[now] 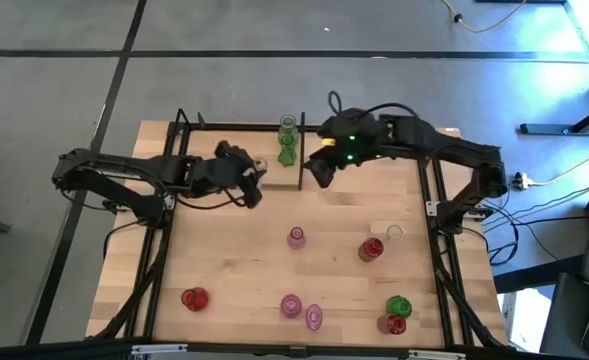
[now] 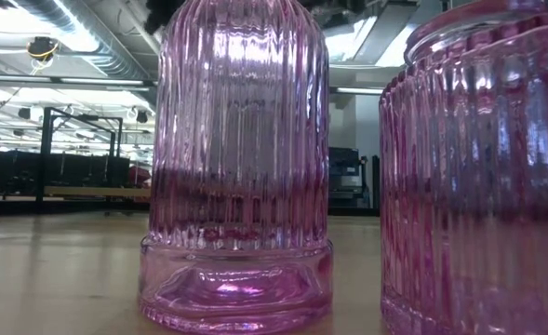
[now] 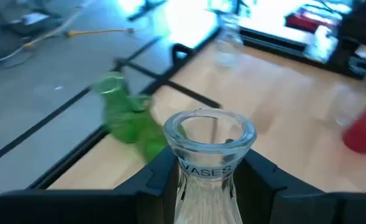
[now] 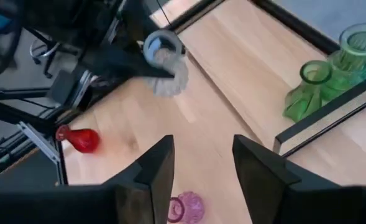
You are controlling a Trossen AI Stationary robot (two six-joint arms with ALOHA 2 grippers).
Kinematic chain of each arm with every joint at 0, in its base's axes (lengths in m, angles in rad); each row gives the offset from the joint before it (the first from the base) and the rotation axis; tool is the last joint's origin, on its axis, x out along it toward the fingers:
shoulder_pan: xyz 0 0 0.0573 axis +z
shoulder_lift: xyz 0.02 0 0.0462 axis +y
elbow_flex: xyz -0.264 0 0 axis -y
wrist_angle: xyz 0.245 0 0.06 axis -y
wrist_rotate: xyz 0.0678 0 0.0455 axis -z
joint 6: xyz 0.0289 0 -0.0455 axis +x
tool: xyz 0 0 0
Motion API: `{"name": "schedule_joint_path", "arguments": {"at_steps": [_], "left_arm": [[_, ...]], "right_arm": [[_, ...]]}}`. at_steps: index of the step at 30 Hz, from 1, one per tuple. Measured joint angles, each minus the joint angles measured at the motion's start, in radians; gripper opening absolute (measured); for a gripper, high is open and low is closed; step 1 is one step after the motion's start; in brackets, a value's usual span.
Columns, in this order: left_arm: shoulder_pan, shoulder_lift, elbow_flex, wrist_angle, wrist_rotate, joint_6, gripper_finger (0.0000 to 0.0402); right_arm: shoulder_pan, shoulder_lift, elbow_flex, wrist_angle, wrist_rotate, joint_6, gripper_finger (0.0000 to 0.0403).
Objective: Sort vases onto shelf
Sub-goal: Put the bottom left transparent vase on the shelf
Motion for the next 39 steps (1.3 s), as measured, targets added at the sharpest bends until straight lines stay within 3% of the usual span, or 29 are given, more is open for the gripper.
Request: {"name": "schedule_joint_path", "arguments": {"at_steps": [11,16,22,24,33,39], "left_arm": [[-0.014,-0.043,-0.008,0.091,-0.192,-0.095,0.0109],[-0.062,-0.042,-0.176,0.307,-0.338,-0.214,0.0109],[-0.071,-0.019,-0.412,0.695,-0.462,-0.242,0.0109],[-0.055,0.007,-0.452,0.752,-0.481,-0.225,0.0109],[0.078,0.262,-0.465,1.029,-0.488,-0.238,0.0109],[0.14,0.353,-0.465,1.089,-0.503,-0.287,0.0109]], "right_arm": [[0.0,-0.169,-0.001,-0.018,0.16,-0.06,0.0156],[0.0,-0.222,0.0,-0.074,0.201,-0.077,0.0156],[0.0,-0.256,-0.001,-0.129,0.201,-0.078,0.0156],[0.0,-0.258,0.0,-0.142,0.191,-0.094,0.0156],[-0.043,-0.261,-0.001,-0.157,0.085,-0.159,0.0156],[-0.053,-0.266,-0.001,-0.189,0.016,-0.16,0.0156]]}}
